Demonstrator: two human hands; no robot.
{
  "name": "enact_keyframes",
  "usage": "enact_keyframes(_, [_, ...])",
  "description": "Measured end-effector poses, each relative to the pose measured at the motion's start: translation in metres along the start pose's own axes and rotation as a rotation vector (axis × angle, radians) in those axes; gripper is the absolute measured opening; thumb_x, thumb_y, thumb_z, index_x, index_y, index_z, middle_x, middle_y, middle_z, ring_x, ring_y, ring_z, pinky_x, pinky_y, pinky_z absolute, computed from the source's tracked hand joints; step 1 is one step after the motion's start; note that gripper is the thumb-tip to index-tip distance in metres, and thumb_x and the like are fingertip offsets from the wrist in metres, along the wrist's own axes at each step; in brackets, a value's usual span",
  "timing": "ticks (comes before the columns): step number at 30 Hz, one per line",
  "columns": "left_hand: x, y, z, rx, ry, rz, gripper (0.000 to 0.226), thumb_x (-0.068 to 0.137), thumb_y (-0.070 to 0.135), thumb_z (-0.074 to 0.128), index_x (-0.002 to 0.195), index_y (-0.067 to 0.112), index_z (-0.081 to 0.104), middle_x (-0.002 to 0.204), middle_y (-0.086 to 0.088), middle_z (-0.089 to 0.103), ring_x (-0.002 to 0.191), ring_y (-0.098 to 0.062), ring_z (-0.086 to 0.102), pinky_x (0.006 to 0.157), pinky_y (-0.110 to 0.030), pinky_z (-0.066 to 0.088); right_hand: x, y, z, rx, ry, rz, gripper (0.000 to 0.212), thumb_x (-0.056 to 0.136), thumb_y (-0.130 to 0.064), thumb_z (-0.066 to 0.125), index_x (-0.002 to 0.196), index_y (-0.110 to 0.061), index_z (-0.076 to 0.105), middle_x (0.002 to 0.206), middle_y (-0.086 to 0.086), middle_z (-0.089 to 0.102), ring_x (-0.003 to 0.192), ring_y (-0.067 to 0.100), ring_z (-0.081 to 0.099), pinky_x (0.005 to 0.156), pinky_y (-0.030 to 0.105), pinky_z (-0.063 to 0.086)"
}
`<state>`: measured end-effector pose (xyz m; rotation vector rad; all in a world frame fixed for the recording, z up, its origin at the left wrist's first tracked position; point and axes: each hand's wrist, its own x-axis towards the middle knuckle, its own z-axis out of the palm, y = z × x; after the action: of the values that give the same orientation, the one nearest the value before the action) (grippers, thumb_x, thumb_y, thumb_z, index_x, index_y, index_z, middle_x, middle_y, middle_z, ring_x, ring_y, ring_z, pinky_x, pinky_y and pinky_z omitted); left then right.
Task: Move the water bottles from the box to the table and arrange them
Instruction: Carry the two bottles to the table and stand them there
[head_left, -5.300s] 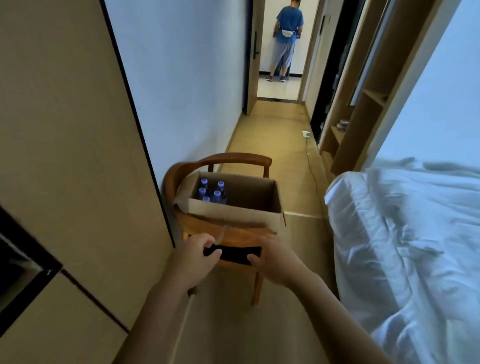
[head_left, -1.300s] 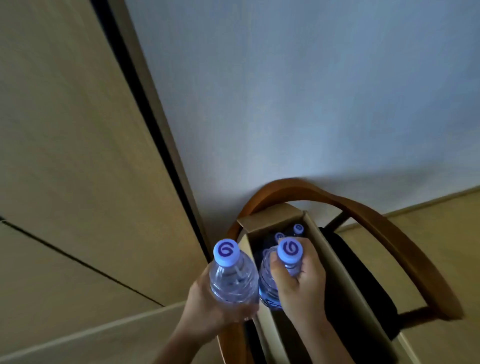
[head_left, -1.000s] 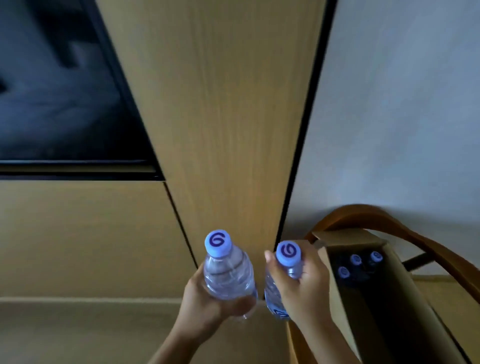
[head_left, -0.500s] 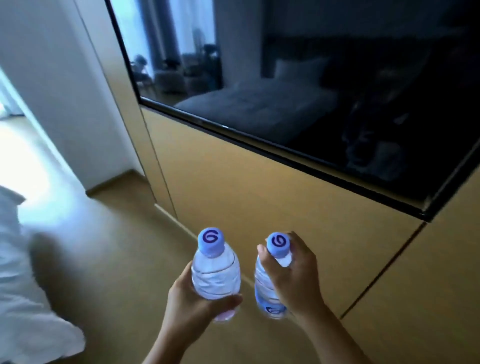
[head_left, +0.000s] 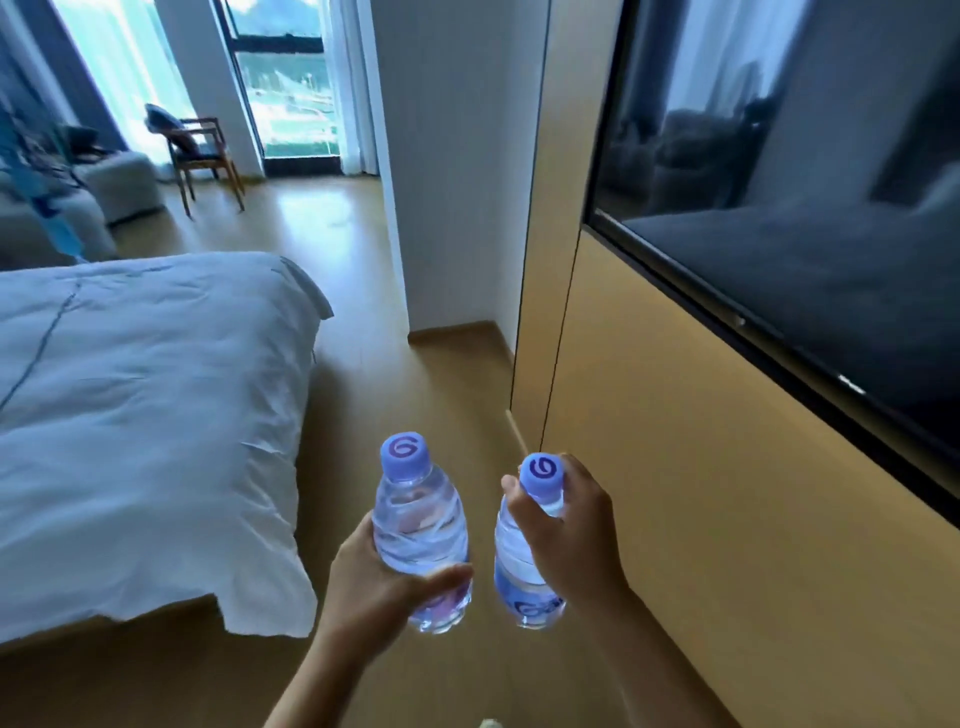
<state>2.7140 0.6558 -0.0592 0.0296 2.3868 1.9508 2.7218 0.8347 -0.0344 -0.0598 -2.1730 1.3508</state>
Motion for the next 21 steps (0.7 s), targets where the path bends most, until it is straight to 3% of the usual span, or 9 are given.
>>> enact_keyframes(6, [0.121, 0.019, 0.007, 0.004, 0.087, -0.007, 0.074, 0.030, 0.044, 0.088, 0.097, 0.024, 0.067, 0.090, 0.013, 0.074, 0.083, -0.006, 0.071, 0.076, -0.026, 0.052, 0.134, 0.029, 0.060, 0.047, -0.106, -0.073, 0.018, 0.075, -0.038, 0.063, 0.067, -0.030, 0.049, 0.062, -0.010, 0.055, 0.062, 0.005, 0.053, 0.059, 0.011, 0.038])
enact_keyframes(9, [0.173, 0.023, 0.005, 0.024, 0.142, -0.009, 0.071, 0.028, 0.047, 0.086, 0.093, 0.027, 0.067, 0.088, 0.019, 0.073, 0.080, 0.000, 0.070, 0.073, -0.020, 0.050, 0.185, 0.039, 0.086, 0.045, -0.147, -0.109, 0.019, 0.075, -0.041, 0.061, 0.069, -0.029, 0.048, 0.063, -0.009, 0.055, 0.061, 0.006, 0.051, 0.059, 0.010, 0.038])
enact_keyframes(16, [0.283, 0.021, -0.014, 0.050, 0.208, -0.064, 0.079, 0.024, 0.052, 0.087, 0.095, 0.022, 0.069, 0.087, 0.011, 0.075, 0.084, -0.010, 0.071, 0.086, -0.041, 0.055, 0.280, 0.066, 0.149, 0.058, -0.176, -0.148, 0.018, 0.077, -0.031, 0.064, 0.070, -0.029, 0.047, 0.062, -0.011, 0.052, 0.059, 0.004, 0.051, 0.057, 0.006, 0.036])
enact_keyframes(21, [0.378, 0.018, -0.032, 0.053, 0.202, -0.064, 0.076, 0.025, 0.053, 0.086, 0.094, 0.025, 0.069, 0.087, 0.013, 0.074, 0.083, -0.009, 0.071, 0.086, -0.042, 0.055, 0.350, 0.088, 0.211, 0.078, -0.163, -0.134, 0.017, 0.077, -0.029, 0.063, 0.071, -0.019, 0.051, 0.061, -0.013, 0.049, 0.062, -0.001, 0.053, 0.056, 0.002, 0.035])
